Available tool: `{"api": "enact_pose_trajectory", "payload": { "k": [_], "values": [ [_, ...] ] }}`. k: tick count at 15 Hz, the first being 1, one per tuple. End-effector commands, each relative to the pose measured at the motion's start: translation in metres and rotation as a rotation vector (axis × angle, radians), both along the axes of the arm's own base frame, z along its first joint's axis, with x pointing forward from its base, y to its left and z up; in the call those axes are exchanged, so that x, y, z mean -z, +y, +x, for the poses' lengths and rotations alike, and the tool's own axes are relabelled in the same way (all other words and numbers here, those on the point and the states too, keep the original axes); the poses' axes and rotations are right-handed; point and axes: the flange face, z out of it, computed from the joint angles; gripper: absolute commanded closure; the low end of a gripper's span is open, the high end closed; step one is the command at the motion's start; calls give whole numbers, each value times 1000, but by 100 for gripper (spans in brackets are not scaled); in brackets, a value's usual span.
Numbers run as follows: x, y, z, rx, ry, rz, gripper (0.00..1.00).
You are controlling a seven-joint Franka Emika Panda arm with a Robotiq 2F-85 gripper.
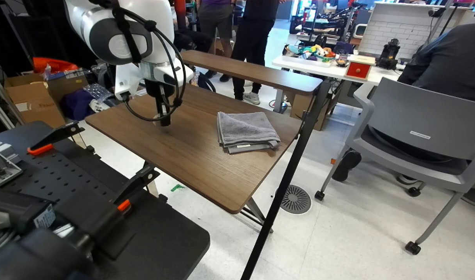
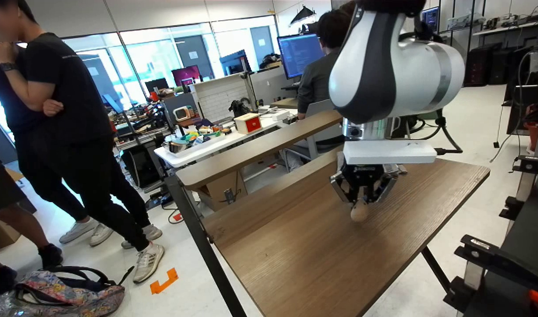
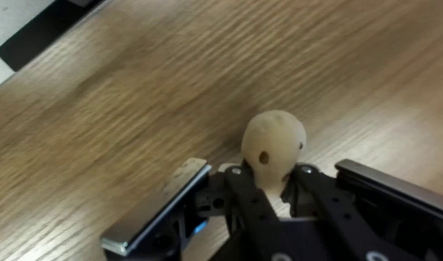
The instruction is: Use the grey towel to wipe the table, move the cookie plush toy backwards
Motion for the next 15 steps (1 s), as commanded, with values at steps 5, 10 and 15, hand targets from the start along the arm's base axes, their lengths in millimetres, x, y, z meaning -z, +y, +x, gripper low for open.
{"api": "enact_pose_trajectory", "payload": {
  "k": [5,10,15],
  "values": [
    [-5,16,99,275,-185,220,97],
    [30,2,149,453,-325,257,97],
    [56,-6,172,619,-438,283,97]
  ]
}}
